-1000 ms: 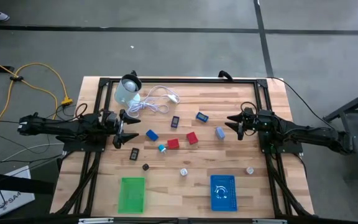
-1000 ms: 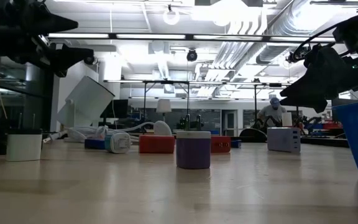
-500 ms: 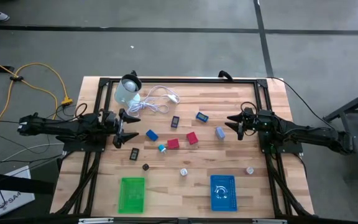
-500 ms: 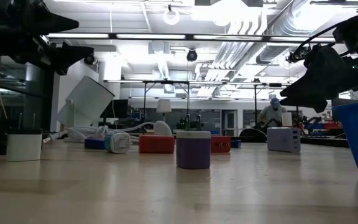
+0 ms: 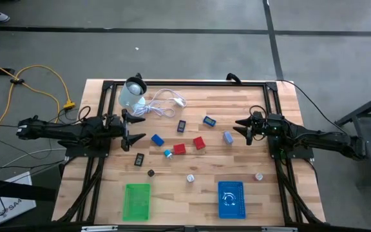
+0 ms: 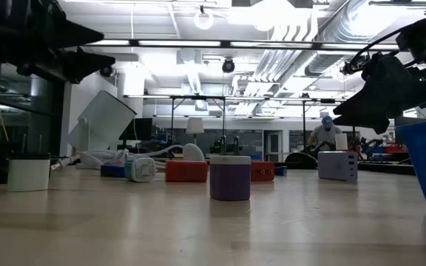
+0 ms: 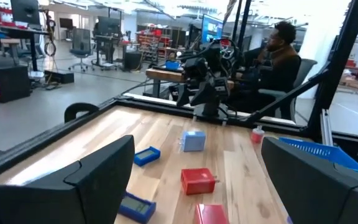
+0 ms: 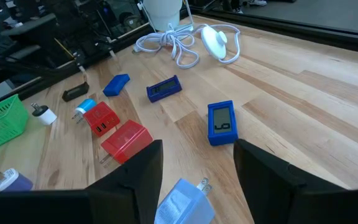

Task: Pick & Place Office items
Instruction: Put the left blue digital clock into the green bin

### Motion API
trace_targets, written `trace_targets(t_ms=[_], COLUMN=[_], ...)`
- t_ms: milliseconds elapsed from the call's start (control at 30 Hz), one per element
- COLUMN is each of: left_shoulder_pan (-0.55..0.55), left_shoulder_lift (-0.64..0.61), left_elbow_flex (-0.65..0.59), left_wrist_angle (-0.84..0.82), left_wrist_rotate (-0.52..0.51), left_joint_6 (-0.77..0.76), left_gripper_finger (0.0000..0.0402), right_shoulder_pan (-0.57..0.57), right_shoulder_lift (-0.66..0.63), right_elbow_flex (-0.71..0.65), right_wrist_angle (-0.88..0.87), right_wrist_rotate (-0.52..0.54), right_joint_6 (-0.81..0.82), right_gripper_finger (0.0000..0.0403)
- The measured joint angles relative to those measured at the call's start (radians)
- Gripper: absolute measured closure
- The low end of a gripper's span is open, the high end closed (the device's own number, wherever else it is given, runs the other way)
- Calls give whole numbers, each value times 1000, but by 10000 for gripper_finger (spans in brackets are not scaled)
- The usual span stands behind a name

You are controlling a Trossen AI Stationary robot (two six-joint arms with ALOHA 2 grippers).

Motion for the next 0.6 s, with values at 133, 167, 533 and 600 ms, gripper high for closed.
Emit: trace_targets(t_ms=[133, 167, 533, 600], left_shoulder_pan=[0, 0, 0, 0], left_shoulder_lift=[53, 68, 251, 278], left_elbow_flex=[70, 89, 288, 321], left_wrist_angle=[-42, -61, -217, -250], left_wrist_rotate=[-1, -1, -11, -11], left_joint_6=[38, 44, 52, 52], left_gripper_finger=[57, 57, 57, 57], right_shoulder_pan=[0, 0, 0, 0], right_shoulder_lift=[0, 0, 0, 0], right_elbow_flex=[0, 0, 0, 0], right_wrist_angle=[0, 0, 0, 0], right_wrist_rotate=[0, 0, 0, 0], right_joint_6=[0, 0, 0, 0], right_gripper_finger=[219, 219, 219, 219])
